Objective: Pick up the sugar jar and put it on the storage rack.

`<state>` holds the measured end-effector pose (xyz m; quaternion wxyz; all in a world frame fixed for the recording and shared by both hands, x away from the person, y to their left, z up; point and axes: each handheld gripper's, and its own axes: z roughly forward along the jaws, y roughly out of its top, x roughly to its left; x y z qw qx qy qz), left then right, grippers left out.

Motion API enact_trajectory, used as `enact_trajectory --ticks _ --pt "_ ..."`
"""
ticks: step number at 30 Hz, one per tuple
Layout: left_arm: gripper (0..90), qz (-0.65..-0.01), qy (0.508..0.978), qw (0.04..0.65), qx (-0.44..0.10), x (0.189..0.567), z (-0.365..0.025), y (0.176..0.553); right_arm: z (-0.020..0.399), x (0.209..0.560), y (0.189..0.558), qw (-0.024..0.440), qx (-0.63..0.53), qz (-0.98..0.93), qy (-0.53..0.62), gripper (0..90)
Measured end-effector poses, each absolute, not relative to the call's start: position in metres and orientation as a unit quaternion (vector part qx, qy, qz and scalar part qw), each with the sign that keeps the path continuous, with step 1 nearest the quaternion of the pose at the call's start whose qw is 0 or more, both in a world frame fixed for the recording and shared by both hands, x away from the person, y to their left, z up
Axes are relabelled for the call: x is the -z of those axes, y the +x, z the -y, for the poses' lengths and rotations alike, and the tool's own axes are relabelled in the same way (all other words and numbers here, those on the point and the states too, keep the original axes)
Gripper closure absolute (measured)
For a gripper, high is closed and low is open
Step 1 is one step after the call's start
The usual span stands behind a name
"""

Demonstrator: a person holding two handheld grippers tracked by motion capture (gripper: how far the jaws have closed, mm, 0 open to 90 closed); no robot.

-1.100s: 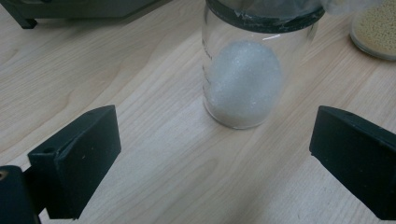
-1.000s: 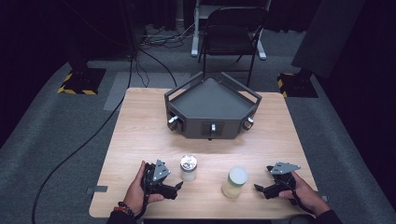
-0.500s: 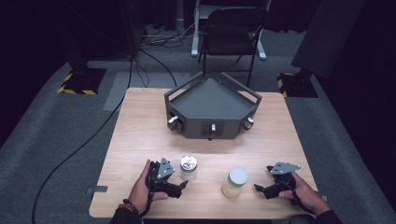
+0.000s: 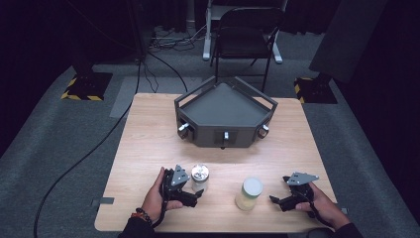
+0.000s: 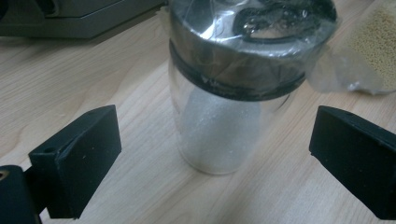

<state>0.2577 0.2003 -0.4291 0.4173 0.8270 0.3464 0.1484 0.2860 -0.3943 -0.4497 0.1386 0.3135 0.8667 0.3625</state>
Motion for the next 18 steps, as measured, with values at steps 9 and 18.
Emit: enact_trajectory --ticks 9,18 --pt "1.8 -0.345 0.827 0.423 -0.138 0.432 -0.193 0.268 0.394 0.450 0.286 0.139 -0.362 -0.867 0.314 0.0" --pt "2.7 -0.351 0.823 0.426 -0.129 0.435 -0.187 0.274 0.394 0.450 0.286 0.138 -0.363 -0.867 0.313 0.0"
